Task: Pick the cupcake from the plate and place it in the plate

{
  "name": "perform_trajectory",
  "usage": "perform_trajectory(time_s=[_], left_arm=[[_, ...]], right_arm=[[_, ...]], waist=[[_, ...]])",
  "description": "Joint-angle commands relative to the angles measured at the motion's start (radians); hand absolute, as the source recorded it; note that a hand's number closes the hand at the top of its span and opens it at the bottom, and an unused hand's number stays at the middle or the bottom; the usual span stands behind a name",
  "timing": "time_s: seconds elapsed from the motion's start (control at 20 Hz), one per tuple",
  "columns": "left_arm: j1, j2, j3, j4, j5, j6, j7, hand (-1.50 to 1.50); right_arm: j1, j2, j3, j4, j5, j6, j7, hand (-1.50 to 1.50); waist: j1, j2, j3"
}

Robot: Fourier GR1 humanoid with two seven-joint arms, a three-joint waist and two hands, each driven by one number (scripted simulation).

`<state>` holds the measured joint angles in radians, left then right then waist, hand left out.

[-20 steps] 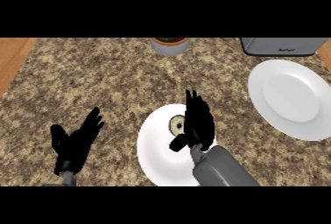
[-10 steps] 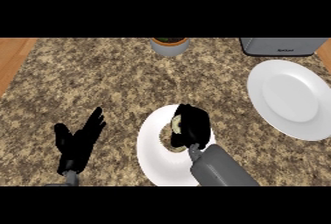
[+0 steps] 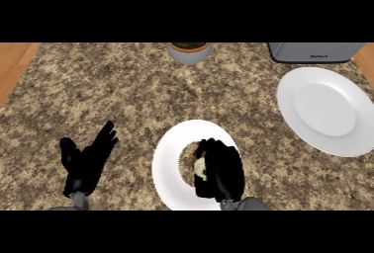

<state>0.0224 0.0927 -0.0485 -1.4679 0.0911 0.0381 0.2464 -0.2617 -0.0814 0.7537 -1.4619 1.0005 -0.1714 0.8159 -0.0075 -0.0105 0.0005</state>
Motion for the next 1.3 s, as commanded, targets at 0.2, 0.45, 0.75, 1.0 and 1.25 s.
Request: perform_trajectory(time_s=[0.2,0.45,0.75,1.0,1.25], left_arm=[[-0.019,0.001,0.006,-0.011,0.006,0.005,0.049,0.0],[0.046,0.012,0.017,0.041,0.003,-0.035,-0.075,0.0],[-0.006,0.001,0.021,0.068,-0.003,-0.026,-0.061,0.0],[0.046,-0.008,-0.013,-0.002,-0.013,-0.02,-0.015,0.0],[0.022,0.003,0.014,0.046,0.002,-0.045,-0.048,0.0]], right_arm=[[0.191,-0.168,0.085,-0.367,0.187,-0.221,-0.064,1.5],[0.246,-0.135,0.016,-0.542,0.254,-0.261,0.033,1.5],[0.322,-0.223,-0.182,-0.6,0.069,-0.403,-0.043,1.5],[0.356,-0.295,-0.318,-0.582,-0.196,-0.602,-0.199,1.5],[0.219,-0.321,-0.476,-0.279,-0.356,-0.652,-0.391,1.5]], waist=[[-0.015,0.004,0.0],[-0.007,0.006,-0.001],[0.001,0.011,0.0],[0.008,0.011,0.002],[0.019,0.014,0.001]])
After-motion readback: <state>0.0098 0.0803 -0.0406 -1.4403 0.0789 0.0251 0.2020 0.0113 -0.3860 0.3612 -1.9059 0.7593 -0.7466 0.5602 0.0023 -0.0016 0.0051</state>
